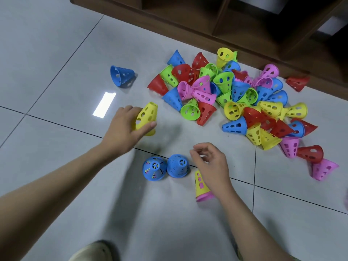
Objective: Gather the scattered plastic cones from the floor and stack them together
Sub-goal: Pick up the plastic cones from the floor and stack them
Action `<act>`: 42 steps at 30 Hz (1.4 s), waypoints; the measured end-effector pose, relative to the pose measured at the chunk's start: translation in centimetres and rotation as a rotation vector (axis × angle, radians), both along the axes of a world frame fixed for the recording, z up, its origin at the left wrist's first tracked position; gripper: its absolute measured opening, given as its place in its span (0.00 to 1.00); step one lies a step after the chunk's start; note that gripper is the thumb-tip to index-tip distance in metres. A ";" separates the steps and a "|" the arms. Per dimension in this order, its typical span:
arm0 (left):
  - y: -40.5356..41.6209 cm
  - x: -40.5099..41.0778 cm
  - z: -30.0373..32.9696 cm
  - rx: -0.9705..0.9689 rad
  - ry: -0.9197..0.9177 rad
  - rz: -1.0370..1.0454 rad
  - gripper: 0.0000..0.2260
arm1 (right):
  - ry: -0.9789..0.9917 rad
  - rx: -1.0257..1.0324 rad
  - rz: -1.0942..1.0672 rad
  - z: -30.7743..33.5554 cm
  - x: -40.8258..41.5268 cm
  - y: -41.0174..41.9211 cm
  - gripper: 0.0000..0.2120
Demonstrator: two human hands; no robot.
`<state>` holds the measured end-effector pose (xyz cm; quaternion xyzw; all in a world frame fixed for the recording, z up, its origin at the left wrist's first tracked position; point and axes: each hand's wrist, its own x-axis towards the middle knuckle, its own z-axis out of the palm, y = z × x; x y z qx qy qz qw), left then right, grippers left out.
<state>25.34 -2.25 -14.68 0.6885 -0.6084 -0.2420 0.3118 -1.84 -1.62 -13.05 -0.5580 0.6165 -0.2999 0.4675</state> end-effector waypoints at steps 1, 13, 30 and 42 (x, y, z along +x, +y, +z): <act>1.3 -0.6 0.6 -0.035 0.073 -0.012 0.16 | 0.015 -0.006 -0.009 -0.2 -0.3 -0.3 0.03; 7.8 -3.3 -1.7 0.021 0.140 -0.284 0.19 | 0.178 -0.003 -0.036 -3.6 -0.8 -7.3 0.06; 8.3 -1.6 -3.4 0.047 0.040 -0.426 0.21 | 0.350 0.049 -0.222 -8.0 2.0 -15.6 0.13; -2.9 -1.3 -2.9 -0.150 -0.208 -0.326 0.13 | 0.171 0.076 -0.134 -4.9 -1.1 -8.9 0.08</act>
